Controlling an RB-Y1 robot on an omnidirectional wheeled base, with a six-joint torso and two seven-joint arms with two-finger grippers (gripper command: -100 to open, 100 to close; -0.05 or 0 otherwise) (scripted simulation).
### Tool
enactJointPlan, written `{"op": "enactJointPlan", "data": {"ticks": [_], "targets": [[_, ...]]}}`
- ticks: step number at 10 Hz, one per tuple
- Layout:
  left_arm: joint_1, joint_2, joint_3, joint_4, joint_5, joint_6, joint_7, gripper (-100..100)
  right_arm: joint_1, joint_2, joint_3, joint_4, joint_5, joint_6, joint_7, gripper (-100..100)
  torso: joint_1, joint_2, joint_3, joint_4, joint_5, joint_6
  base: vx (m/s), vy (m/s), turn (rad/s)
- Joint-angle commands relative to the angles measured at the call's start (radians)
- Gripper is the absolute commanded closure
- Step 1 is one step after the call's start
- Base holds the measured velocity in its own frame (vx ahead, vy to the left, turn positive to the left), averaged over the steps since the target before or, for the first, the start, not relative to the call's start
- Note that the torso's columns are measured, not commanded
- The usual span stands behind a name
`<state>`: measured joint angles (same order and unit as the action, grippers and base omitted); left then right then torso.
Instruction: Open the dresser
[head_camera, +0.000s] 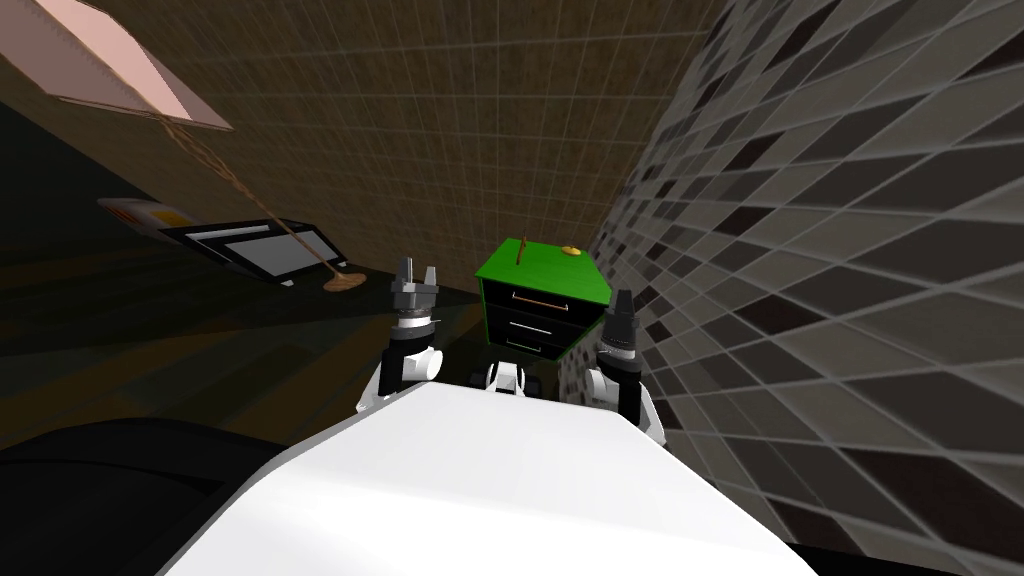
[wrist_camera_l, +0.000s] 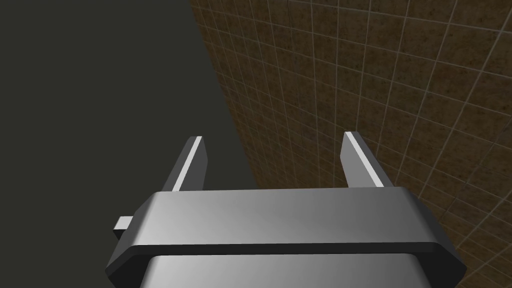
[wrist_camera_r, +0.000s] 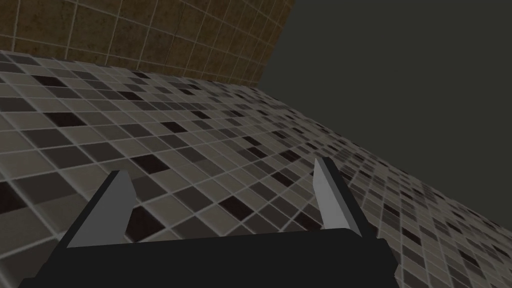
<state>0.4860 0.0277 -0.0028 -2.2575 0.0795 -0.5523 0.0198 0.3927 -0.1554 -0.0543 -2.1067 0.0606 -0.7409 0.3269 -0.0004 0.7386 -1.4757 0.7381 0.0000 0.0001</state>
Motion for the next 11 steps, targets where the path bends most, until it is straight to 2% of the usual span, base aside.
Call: {"op": "enactJointPlan", "data": {"ticks": [1, 2, 3, 5, 6, 8, 9, 11], "targets": [[0.0, 0.0, 0.0, 0.0, 0.0, 0.0, 0.0, 0, -0.01, -0.008, -0.02, 0.041, 0.003, -0.029, 0.075, -100, 0.002, -0.001, 0.0, 0.0, 0.0, 0.0, 0.038, 0.071, 0.01], [0.0, 0.0, 0.0, 0.0, 0.0, 0.0, 0.0, 0, -0.01, -0.008, -0.02, 0.041, 0.003, -0.029, 0.087, -100, 0.002, -0.001, -0.001, 0.0, 0.0, 0.0, 0.019, 0.034, -0.004], [0.0, 0.0, 0.0, 0.0, 0.0, 0.0, 0.0, 0, -0.021, -0.014, -0.041, 0.084, 0.006, -0.059, 0.125, -100, -0.001, 0.0, 0.0, 0.0, 0.0, 0.0, 0.04, 0.061, 0.028], [0.0, 0.0, 0.0, 0.0, 0.0, 0.0, 0.0, 0, -0.021, -0.014, -0.041, 0.084, 0.006, -0.059, 0.167, -100, 0.001, -0.001, 0.0, 0.0, 0.0, 0.0, 0.025, 0.049, 0.006], [0.0, 0.0, 0.0, 0.0, 0.0, 0.0, 0.0, 0, -0.032, -0.02, -0.063, 0.129, 0.009, -0.091, 0.202, -100, -0.001, 0.0, 0.0, 0.0, 0.0, 0.0, 0.035, 0.051, 0.028], [0.0, 0.0, 0.0, 0.0, 0.0, 0.0, 0.0, 0, -0.032, -0.02, -0.063, 0.129, 0.009, -0.091, 0.251, -100, 0.001, -0.001, -0.001, 0.0, 0.0, 0.0, 0.03, 0.051, 0.009], [0.0, 0.0, 0.0, 0.0, 0.0, 0.0, 0.0, 0, -0.043, -0.025, -0.086, 0.175, 0.012, -0.123, 0.284, -100, 0.0, 0.0, 0.0, 0.0, 0.0, 0.0, 0.04, 0.07, 0.034], [0.0, 0.0, 0.0, 0.0, 0.0, 0.0, 0.0, 0, -0.043, -0.025, -0.086, 0.175, 0.012, -0.123, 0.338, -100, 0.001, -0.001, -0.001, 0.0, 0.0, 0.0, 0.031, 0.057, 0.008]]}}
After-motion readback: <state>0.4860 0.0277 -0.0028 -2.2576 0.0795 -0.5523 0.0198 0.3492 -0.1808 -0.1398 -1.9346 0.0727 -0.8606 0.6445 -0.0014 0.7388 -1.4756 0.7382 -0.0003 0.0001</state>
